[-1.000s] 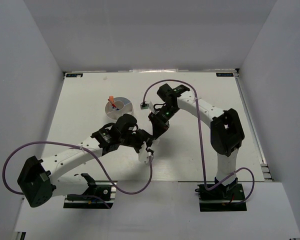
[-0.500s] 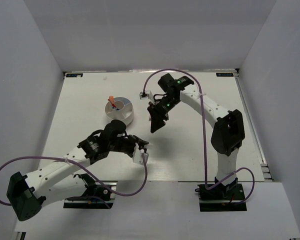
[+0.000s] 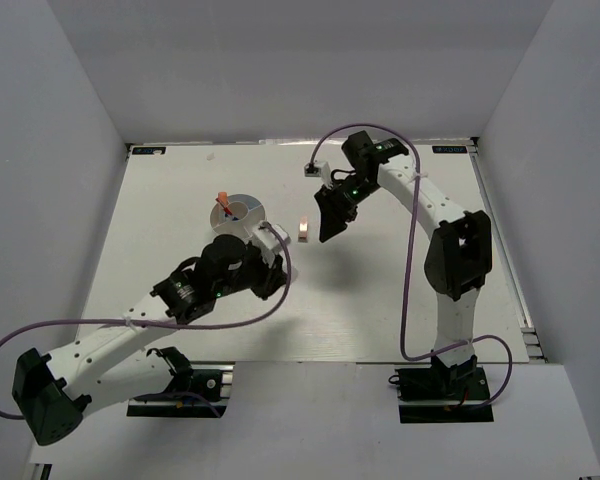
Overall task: Sort the stationery into containers
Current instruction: Place the stationery in the storage box.
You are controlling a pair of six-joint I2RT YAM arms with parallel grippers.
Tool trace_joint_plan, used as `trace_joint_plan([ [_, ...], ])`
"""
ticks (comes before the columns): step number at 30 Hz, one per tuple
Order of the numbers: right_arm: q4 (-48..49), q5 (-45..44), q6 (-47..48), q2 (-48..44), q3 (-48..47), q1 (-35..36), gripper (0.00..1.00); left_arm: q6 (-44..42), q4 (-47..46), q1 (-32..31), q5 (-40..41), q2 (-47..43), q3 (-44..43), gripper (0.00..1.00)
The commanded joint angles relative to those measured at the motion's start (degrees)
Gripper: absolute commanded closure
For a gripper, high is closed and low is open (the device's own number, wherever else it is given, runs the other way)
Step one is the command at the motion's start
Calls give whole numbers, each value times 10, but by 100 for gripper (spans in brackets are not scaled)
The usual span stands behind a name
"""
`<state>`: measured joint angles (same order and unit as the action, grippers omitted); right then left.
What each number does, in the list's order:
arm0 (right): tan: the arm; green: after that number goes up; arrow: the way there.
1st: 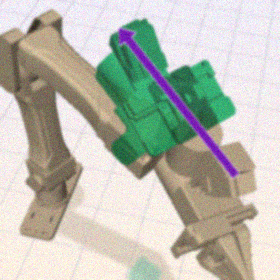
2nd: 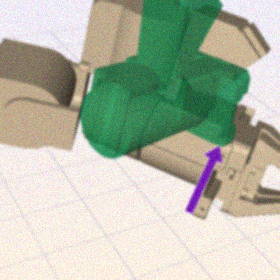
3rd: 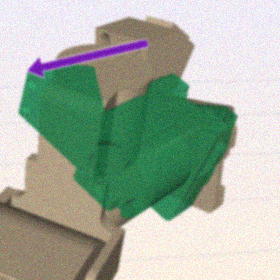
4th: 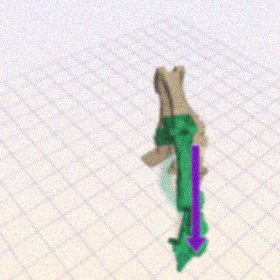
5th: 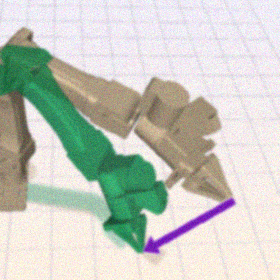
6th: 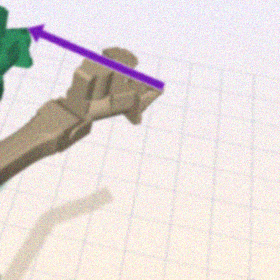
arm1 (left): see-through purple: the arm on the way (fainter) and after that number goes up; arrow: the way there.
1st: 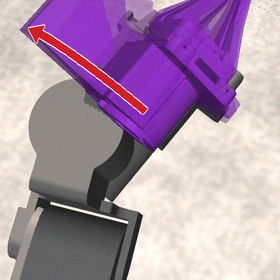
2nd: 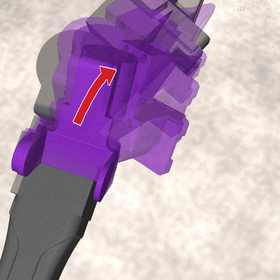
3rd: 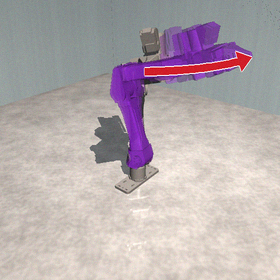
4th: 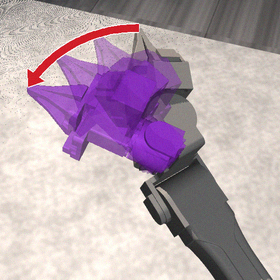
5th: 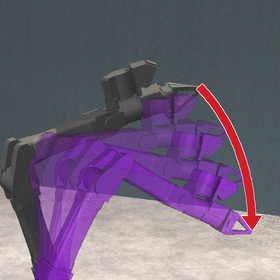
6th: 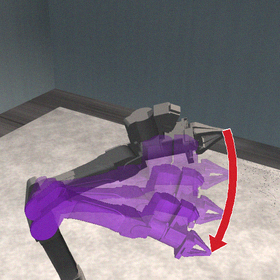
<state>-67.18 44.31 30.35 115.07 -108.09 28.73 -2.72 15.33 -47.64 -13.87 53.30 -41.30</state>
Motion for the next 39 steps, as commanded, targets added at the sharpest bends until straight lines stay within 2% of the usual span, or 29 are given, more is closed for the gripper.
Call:
trace_joint_plan([
  [1,-5,-15,-3,-13,1,-10,47,256,63,13,243,8,-53,100],
  [2,-3,-20,-6,-13,2,-13,47,347,119,20,287,8,-62,100],
  [4,1,-26,-7,-12,1,-18,47,436,177,38,360,10,-85,100],
  [5,2,-28,-7,-12,0,-21,47,495,226,45,361,15,-94,100],
  [9,3,-34,-8,-7,-3,-28,47,590,283,76,343,37,-127,100],
  [13,-1,-40,-6,-11,8,-33,47,762,359,104,360,72,-164,100],
  [17,-4,-39,-2,-10,6,-39,47,806,372,140,301,118,-225,100],
  [21,-1,-33,-2,-12,14,-42,47,870,395,170,297,155,-263,97],
  [25,4,-30,-3,-15,20,-42,47,930,399,203,264,166,-257,98],
  [30,2,-33,-1,-14,17,-46,47,956,402,256,240,169,-236,99],
  [39,4,-26,-4,2,7,-46,47,954,330,294,205,206,-229,98],
])
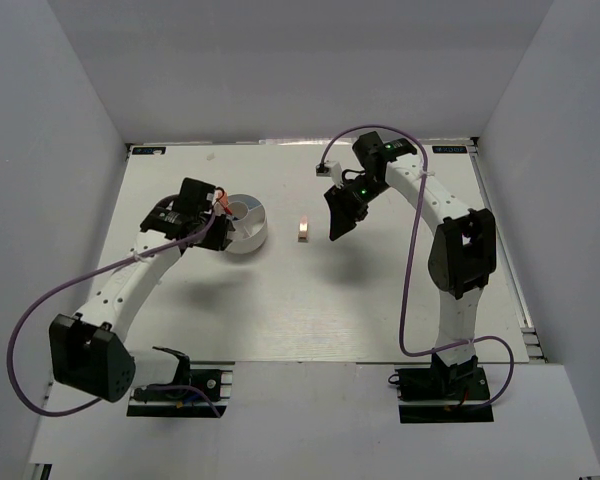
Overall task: Sort the stationery into containers
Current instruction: Place the stationery in the storage box.
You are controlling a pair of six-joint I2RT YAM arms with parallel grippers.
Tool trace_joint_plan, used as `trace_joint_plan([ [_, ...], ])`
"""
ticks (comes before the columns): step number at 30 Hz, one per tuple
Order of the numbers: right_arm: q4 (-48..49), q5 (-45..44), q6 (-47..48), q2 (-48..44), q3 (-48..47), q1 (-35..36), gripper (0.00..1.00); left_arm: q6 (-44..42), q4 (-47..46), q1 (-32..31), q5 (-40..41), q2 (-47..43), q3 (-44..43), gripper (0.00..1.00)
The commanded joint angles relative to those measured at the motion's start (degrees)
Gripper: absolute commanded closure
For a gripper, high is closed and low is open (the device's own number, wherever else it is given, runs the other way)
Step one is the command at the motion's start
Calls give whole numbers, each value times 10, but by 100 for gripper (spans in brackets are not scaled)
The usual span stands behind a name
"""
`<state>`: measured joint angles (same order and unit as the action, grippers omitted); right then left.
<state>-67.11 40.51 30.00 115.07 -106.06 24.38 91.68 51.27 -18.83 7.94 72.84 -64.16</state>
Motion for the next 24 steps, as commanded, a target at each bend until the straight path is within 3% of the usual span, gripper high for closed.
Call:
trace_joint_plan([
  [1,4,12,0,2,-13,-2,47,9,-35,11,-12,16,-1,97],
  [2,6,12,-1,2,-13,-3,47,6,-45,11,-13,26,-1,93],
  [17,8,8,-6,-4,-1,-3,47,-15,-91,41,-12,79,-8,89],
  [24,8,8,-6,-2,0,-4,47,-18,-85,41,-19,90,-7,74],
])
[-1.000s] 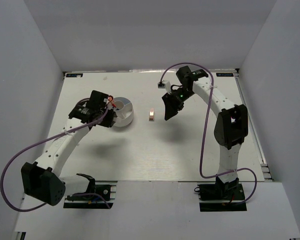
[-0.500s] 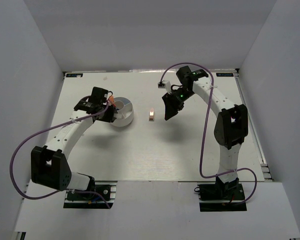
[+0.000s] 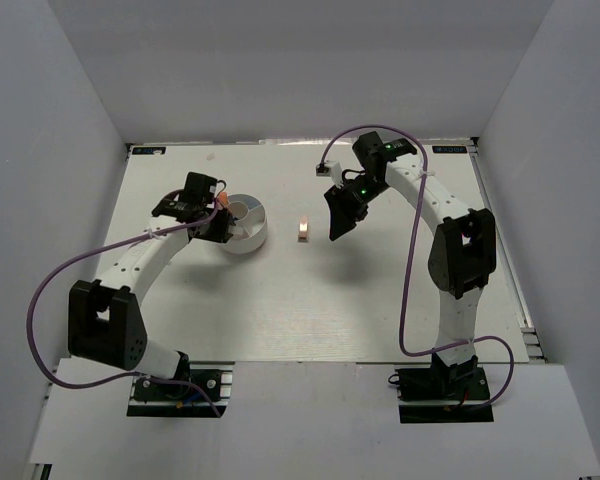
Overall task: Sort the stationery into containers
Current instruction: Place the stationery in the storage box, then pick up the stationery from the center of the board.
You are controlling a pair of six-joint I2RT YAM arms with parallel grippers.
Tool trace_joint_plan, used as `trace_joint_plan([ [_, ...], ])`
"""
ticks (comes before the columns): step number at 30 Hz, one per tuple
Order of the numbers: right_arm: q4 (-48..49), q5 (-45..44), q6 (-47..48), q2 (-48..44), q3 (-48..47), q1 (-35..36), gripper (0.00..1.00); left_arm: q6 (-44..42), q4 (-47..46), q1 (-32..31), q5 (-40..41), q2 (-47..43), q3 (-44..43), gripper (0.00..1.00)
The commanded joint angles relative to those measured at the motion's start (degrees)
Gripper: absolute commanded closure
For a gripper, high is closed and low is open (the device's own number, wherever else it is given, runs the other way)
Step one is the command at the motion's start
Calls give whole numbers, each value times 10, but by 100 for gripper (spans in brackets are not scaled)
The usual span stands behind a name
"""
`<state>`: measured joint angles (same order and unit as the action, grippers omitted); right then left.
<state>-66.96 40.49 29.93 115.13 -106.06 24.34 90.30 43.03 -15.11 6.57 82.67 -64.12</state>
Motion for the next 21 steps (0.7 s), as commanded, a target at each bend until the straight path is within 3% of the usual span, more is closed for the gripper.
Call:
trace_joint_plan([
  [1,9,7,-7,-3,1,-3,47,-3,-4,3,-6,-10,-7,72],
  [4,15,3,-15,-7,3,-3,47,-3,-17,3,-10,-22,-3,53],
  [5,18,3,-19,-8,4,-3,47,-3,-20,3,-12,-25,-2,53],
  [6,21,2,-22,-10,4,-3,47,-4,-25,3,-15,-31,-1,45],
  [9,37,-4,-38,-14,3,-3,48,-12,-53,3,-23,-63,15,36],
  [10,41,-6,-45,-18,4,-3,48,-12,-58,3,-24,-72,19,27],
  [14,60,-17,-66,-27,1,-3,49,-42,-74,3,-16,-117,24,23],
  [16,69,-24,-77,-31,2,-4,49,-89,-97,3,-10,-142,29,22],
  [18,87,-29,-99,-32,2,-2,49,-151,-136,3,-9,-180,39,16],
  [20,105,-35,-142,-29,2,2,49,-228,-182,3,-30,-197,40,2],
  [21,118,-59,-164,-27,2,2,48,-295,-184,3,-37,-198,33,2],
])
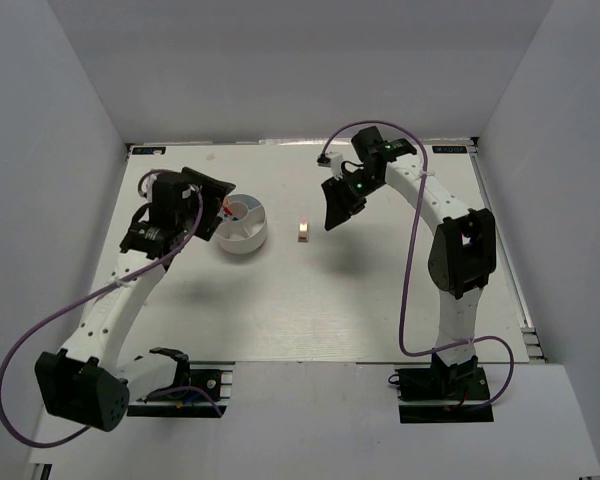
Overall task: Sort the stationery into containers
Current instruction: Pick up the stationery from the center of the board.
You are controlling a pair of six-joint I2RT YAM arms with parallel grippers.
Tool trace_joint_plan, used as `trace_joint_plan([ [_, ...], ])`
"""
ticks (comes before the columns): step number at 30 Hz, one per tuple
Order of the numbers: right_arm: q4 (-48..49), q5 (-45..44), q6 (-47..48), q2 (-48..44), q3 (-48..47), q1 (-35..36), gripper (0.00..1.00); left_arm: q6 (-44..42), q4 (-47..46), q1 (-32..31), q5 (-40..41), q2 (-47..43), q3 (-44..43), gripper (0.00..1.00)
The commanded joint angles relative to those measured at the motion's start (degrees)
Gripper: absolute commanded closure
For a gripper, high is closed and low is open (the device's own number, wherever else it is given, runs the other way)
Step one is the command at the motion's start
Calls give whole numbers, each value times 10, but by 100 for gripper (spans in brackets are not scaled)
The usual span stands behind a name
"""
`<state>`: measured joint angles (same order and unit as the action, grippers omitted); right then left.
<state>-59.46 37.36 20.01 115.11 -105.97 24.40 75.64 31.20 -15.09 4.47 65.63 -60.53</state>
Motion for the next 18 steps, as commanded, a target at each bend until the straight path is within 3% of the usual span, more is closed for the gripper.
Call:
trace_joint_plan([
  [1,77,-56,-96,-28,8,4,48,-183,-62,-4,-22,-23,-27,2],
  [2,107,-121,-160,-31,21,10,46,-221,-46,-4,-15,-19,-42,2],
  [4,163,-155,-218,-35,38,19,35,-311,-45,-4,11,-12,-70,2],
  [6,187,-172,-276,-24,38,28,14,-382,-47,-4,33,-10,-81,2],
  [7,198,-176,-289,-6,32,33,11,-401,-43,-4,54,-4,-98,2],
  [11,208,-236,-331,44,-16,66,11,-462,-9,-4,66,20,-138,2],
  [18,218,-321,-368,118,-61,110,11,-457,-3,-4,77,18,-124,2],
])
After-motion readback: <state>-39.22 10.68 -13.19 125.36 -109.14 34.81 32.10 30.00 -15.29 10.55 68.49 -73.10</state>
